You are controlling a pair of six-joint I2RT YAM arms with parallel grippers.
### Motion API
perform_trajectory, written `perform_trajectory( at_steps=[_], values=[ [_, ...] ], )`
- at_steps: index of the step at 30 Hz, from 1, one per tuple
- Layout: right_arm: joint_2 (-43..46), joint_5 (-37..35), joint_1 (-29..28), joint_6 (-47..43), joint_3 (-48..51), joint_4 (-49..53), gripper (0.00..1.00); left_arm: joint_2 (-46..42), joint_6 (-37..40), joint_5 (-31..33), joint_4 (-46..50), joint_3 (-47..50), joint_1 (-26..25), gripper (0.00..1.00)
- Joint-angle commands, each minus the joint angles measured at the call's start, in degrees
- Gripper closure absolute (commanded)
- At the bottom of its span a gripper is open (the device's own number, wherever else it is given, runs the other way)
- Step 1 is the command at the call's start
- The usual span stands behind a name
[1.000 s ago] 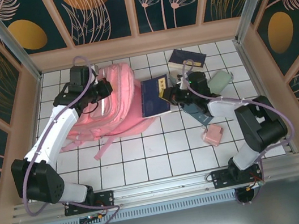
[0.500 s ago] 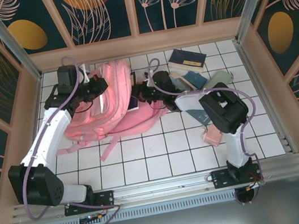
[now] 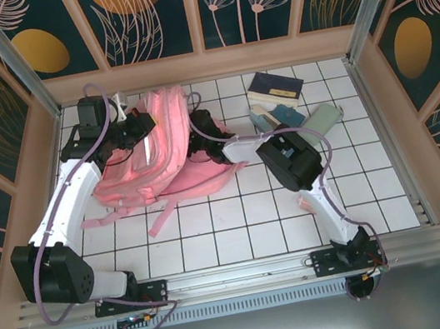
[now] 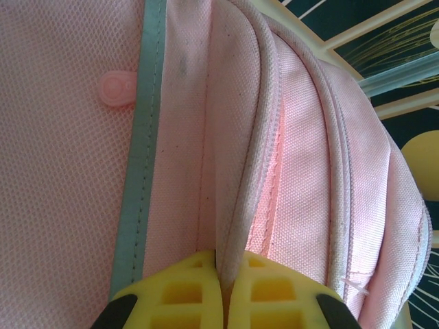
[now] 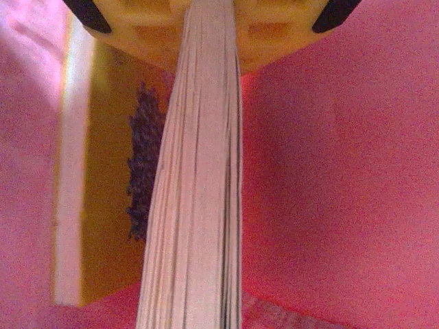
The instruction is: Pack books, pencil case, and school supplies into a backpack
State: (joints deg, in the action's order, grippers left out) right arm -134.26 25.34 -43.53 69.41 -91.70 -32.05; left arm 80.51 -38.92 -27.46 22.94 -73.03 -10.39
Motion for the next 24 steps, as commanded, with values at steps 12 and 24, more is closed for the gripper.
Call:
perform_trajectory(
  at_steps=[12, 24],
  values=[
    [-5.6, -0.1, -1.5, -9.3, -19.9, 24.1, 0.57, -2.6, -0.2, -2.6, -7.7, -0.3, 0.1, 1.00],
    [0.8, -2.1, -0.5, -15.0, -13.7, 32.5, 0.56, -1.2, 1.0, -1.9, -7.0, -0.8, 0.3, 1.00]
  ],
)
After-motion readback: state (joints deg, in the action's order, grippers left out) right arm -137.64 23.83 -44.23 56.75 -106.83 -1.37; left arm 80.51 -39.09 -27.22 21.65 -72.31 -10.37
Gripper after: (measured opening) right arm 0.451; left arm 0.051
